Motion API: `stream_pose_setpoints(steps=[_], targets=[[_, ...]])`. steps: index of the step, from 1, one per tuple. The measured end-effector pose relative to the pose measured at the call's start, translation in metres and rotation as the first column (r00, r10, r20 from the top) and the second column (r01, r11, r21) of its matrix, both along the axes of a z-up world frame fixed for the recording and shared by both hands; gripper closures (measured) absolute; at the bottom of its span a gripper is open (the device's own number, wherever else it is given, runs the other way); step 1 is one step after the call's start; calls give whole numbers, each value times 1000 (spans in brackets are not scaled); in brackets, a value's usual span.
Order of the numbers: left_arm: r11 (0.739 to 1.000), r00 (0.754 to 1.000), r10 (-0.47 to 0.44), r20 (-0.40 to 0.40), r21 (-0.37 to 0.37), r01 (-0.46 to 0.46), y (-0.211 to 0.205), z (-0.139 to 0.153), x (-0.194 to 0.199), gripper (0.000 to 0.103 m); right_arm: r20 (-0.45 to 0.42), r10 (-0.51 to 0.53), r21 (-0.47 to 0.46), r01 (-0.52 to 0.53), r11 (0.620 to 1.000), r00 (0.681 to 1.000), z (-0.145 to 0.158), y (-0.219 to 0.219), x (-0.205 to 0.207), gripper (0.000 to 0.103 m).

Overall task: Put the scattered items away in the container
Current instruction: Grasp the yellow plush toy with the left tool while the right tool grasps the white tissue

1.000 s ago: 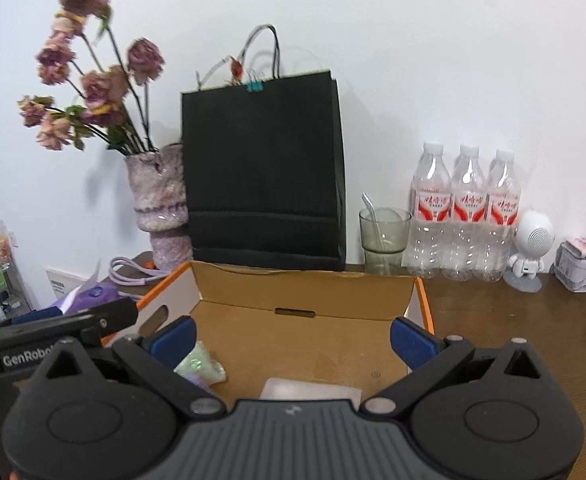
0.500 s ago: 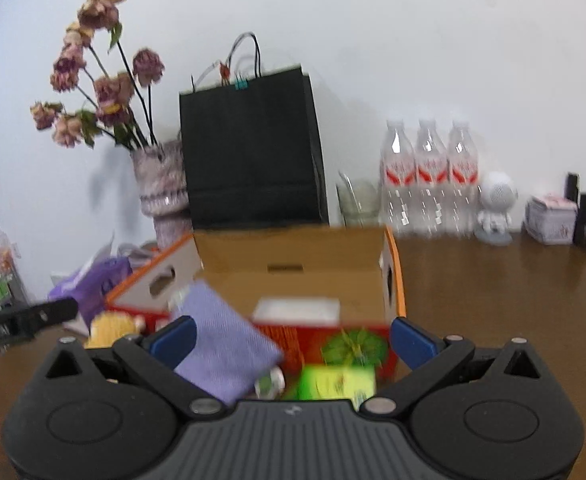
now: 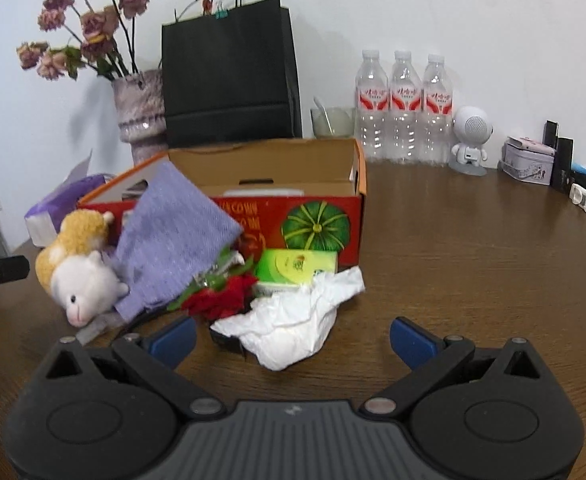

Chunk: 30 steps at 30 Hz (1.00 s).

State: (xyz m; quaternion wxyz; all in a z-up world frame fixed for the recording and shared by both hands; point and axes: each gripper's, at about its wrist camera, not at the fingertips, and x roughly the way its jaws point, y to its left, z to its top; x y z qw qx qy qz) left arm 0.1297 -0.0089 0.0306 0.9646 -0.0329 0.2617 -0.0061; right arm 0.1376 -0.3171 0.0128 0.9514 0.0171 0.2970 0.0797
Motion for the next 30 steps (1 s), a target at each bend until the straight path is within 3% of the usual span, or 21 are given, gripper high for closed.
stream_pose_setpoints(steps=[8, 13, 17, 19, 20, 23, 24, 30], targets=[[999, 999, -41, -15, 12, 41, -8, 0, 31, 0, -36, -2, -48, 1, 999, 999, -5, 8, 19, 0], [1000, 999, -16, -37, 23, 17, -9, 4, 64, 0, -49, -35, -41, 33, 999, 998, -5, 6, 32, 0], [1000, 997, -16, -80, -23, 14, -6, -4, 85, 0, -78, -36, -44, 33, 998, 996, -12, 7, 42, 0], [998, 994, -11, -110, -62, 4, -1, -12, 92, 15, -85, -16, -36, 13, 999, 996, -15, 8, 47, 2], [997, 991, -12, -130, -81, 2, 1, -17, 94, 42, -87, -3, -30, 0, 1000, 996, -16, 8, 49, 5], [987, 990, -43, -132, -160, 21, 14, -19, 93, 49, -86, 26, -25, -28, 999, 996, -18, 11, 49, 51], [986, 992, -45, -119, -168, 25, 17, -17, 90, 49, -75, 25, -34, -27, 999, 997, -16, 12, 46, 76], [967, 997, -32, -74, -255, 12, 32, -9, 75, 49, 4, -3, -1, 3, 1000, 1000, -6, 2, 30, 76]])
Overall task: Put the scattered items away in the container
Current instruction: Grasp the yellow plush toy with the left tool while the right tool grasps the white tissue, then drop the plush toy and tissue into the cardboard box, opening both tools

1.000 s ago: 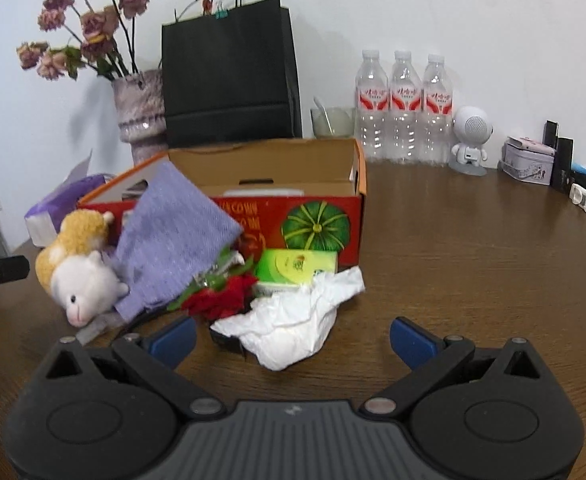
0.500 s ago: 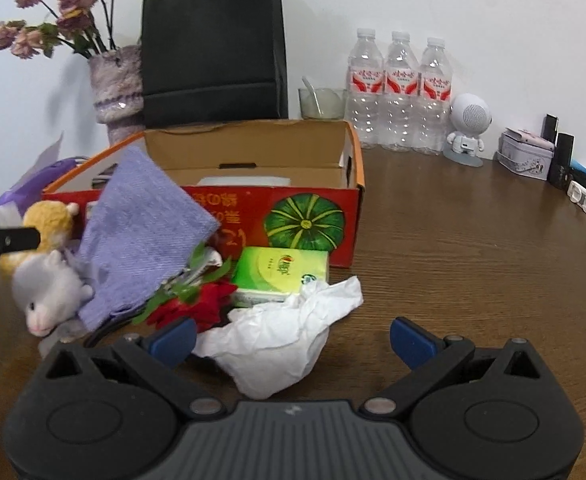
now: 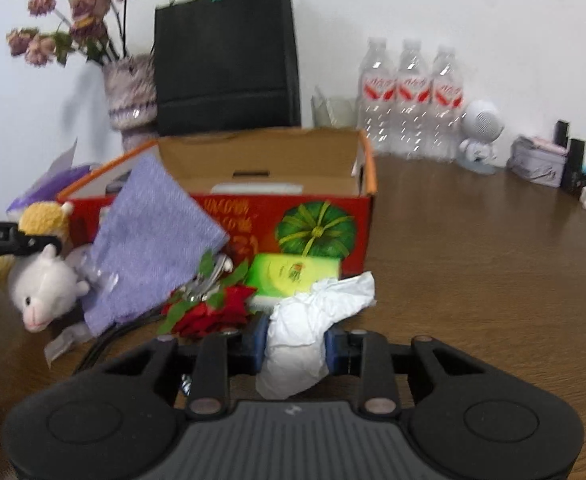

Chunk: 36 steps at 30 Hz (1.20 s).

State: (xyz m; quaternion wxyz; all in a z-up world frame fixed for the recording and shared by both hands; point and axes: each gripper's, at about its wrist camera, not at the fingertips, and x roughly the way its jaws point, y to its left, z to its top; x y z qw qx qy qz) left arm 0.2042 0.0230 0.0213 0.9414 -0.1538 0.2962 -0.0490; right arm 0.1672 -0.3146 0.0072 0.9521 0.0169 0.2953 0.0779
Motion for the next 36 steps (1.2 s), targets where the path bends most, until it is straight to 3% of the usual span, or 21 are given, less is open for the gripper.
stream_pose_setpoints(steps=[6, 17, 22, 29, 36], targets=[[1000, 996, 23, 83, -9, -23, 2, 15, -21, 49, 60, -20, 47, 18, 999, 998, 11, -10, -8, 76], [1000, 994, -17, 111, -6, 18, -10, 24, -30, 49, 97, -2, 36, -1, 999, 995, 22, -4, -11, 76], [998, 989, -59, 137, -22, 62, -21, 46, -20, 49, 122, 61, 62, -69, 996, 991, 41, 5, -4, 76], [1000, 977, -16, 215, -10, 18, -44, 80, 11, 49, 215, 107, 33, -117, 993, 971, 84, 33, 27, 76], [999, 975, 48, 219, -4, -49, -61, 76, 55, 49, 239, 77, 102, -104, 989, 968, 95, 46, 76, 76]])
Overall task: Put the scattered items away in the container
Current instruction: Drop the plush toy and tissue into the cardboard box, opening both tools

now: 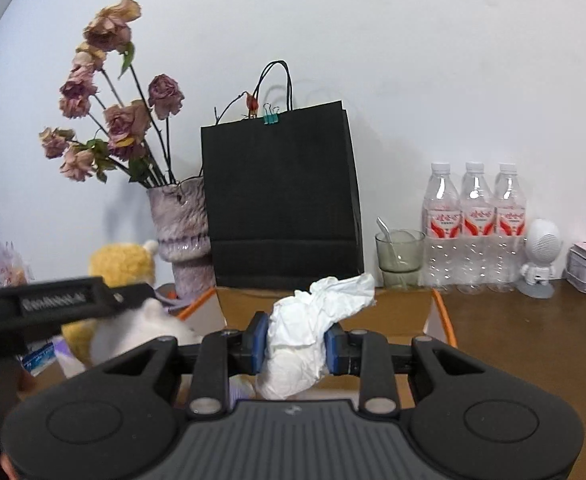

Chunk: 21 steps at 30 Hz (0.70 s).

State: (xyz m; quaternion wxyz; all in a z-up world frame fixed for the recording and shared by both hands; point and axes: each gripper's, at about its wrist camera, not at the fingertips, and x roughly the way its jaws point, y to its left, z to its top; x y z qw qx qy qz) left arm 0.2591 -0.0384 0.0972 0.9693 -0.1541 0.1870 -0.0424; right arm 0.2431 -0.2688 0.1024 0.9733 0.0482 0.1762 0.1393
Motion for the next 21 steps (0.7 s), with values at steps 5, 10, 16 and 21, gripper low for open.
stream_pose_setpoints(steps=[5, 10, 16, 21], targets=[[999, 998, 31, -50, 29, -30, -6, -18, 33, 49, -32, -16, -10, 16, 1000, 999, -15, 1, 40, 76], [999, 995, 36, -98, 36, -32, -9, -41, 53, 49, -108, -37, -38, 33, 999, 993, -40, 0, 61, 76], [998, 994, 37, -107, 51, -32, -8, -47, 58, 48, -155, -39, -39, 34, 999, 987, -54, -1, 70, 72], [991, 993, 54, -101, 126, -41, -15, -41, 53, 0, -193, -34, -36, 28, 999, 981, -53, -3, 72, 1]])
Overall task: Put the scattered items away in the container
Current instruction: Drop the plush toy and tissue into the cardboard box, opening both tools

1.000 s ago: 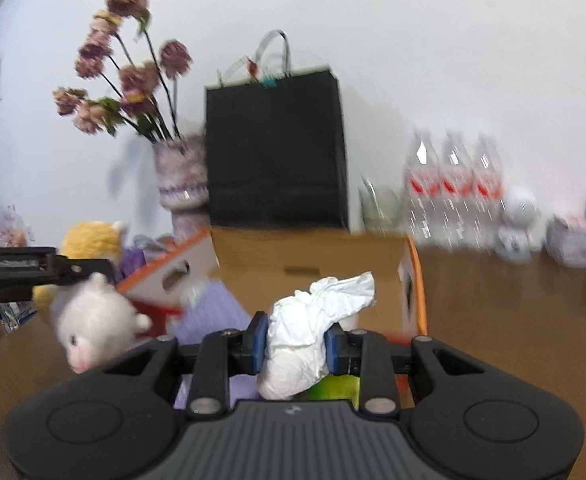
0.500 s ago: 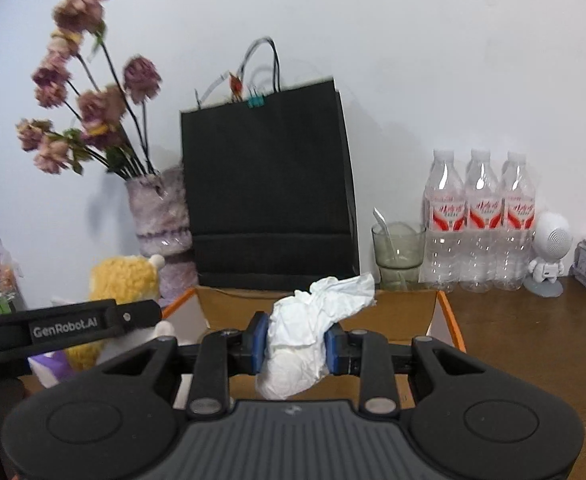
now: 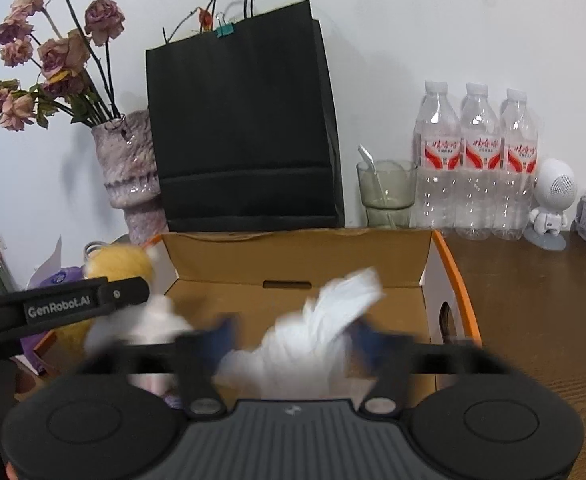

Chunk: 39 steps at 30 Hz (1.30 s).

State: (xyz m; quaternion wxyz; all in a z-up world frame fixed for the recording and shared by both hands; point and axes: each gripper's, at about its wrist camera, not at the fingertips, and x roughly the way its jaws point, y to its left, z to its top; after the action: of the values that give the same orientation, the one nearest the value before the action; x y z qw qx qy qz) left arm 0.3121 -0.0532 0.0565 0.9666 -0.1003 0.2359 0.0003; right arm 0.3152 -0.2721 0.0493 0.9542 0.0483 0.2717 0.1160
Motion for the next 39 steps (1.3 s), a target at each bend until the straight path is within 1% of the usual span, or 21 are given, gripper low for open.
stream_pose_setpoints(steps=[3, 5, 10, 16, 22, 32, 39], targets=[[999, 999, 11, 46, 46, -13, -6, 10, -10, 0, -29, 7, 24, -7, 1000, 1000, 5, -4, 1, 0], [999, 998, 18, 61, 45, -21, -6, 13, -14, 0, -34, 12, 43, -10, 999, 999, 8, -7, 0, 0], [999, 999, 24, 48, 29, -26, -4, 14, -14, 0, -3, -13, 47, 13, 999, 1000, 15, -8, -5, 0], [999, 999, 21, 45, 30, -22, -5, 14, -14, 0, -16, -24, 69, 25, 997, 1000, 17, -13, -4, 0], [999, 999, 17, 47, 32, -18, -6, 14, -14, 0, -38, -32, 57, 34, 998, 999, 15, -14, -1, 0], [999, 999, 17, 36, 31, -18, -6, 14, -17, 0, -44, -36, 29, 37, 999, 998, 17, -11, -2, 0], [1000, 999, -4, 38, 20, 3, 2, 22, -40, 0, -18, -31, -18, 30, 999, 999, 29, -7, -19, 0]])
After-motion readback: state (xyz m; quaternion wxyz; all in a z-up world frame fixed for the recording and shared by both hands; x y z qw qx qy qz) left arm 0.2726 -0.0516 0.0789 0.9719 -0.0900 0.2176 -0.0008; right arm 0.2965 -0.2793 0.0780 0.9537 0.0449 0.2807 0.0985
